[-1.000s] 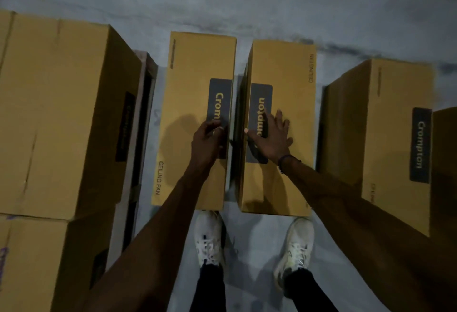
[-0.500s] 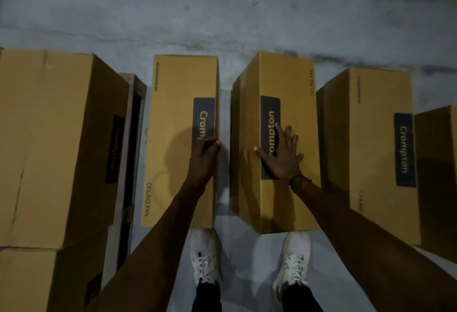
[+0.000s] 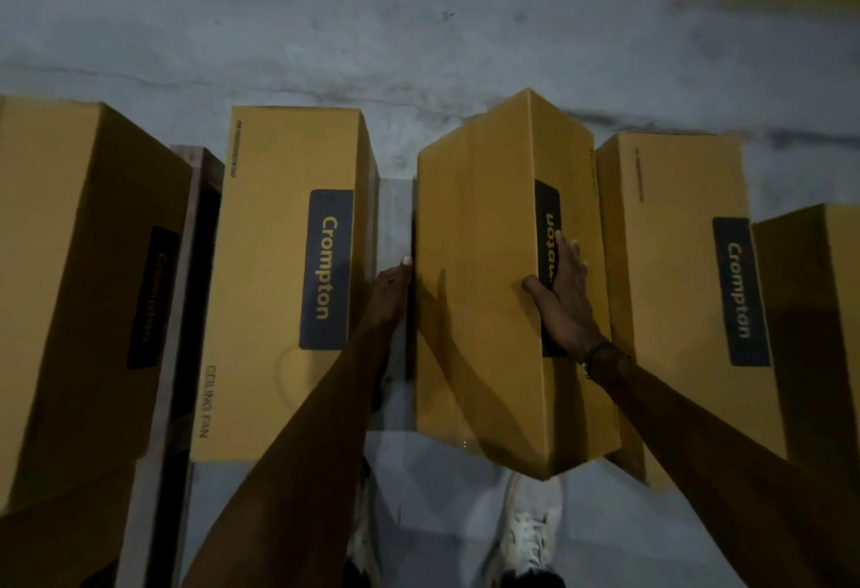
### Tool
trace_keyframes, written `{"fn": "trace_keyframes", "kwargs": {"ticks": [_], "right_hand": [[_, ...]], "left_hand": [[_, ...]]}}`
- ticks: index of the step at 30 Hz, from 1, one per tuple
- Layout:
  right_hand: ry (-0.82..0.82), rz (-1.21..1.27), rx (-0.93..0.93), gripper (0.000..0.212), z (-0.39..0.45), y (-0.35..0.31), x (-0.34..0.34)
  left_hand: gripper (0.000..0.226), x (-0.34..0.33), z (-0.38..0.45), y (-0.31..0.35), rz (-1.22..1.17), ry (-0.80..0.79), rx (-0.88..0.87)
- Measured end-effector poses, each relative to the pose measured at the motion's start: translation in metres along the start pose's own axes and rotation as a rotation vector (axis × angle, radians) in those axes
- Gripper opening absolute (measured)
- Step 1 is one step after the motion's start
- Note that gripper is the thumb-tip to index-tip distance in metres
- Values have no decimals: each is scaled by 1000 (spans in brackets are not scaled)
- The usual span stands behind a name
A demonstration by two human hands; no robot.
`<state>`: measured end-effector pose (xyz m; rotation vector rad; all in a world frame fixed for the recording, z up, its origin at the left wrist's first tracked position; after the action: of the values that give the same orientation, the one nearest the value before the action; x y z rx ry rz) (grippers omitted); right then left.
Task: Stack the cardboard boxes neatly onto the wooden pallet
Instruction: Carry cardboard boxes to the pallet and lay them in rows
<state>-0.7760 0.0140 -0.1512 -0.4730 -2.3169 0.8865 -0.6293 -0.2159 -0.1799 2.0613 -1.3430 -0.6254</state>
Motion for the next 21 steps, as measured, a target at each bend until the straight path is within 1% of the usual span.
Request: {"fn": "trace_keyframes", "kwargs": {"ticks": [3,6,7,9,12,13,16,17,21], "right_hand": [[12,14,28,80,1,7,2],[17,15,45,78,2,9,2],[15,18,46,78,2,10,1],[19,7,61,79,2,8,-1],[20,-10,69,82,0,6,0],[17,-10,61,83,0,7,1],[10,-15,72,82,0,7,3],[2,-7,71,82,2,8,4],[-19,29,67,91,0,2,18]], "left_hand": [[38,0,27,-16,-11,21,-17],[39,-1,54,-45,-54,18,66],[43,-1,65,-59,-75,14,96],[63,-9,76,-78,-114,-3,171],[67,-21,84,-96,-139,-10,210],[75,-24,85,-98,-111,-16,214],[112,-17,97,-116,-83,-12,184],[119,-11,104,-122,-61,-7,182],[142,3,84,-101,-28,30,195]]}}
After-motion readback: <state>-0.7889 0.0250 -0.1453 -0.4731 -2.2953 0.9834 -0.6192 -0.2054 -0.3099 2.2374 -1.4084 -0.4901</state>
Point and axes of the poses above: each hand's wrist, its own z-axis towards the middle knuckle, its own x-axis out of the back of the hand, y = z × x, the point moved 9 cm from there along z, towards the middle knuckle, and after that the axes turned 11 degrees about -y, right-handed, at the moved point
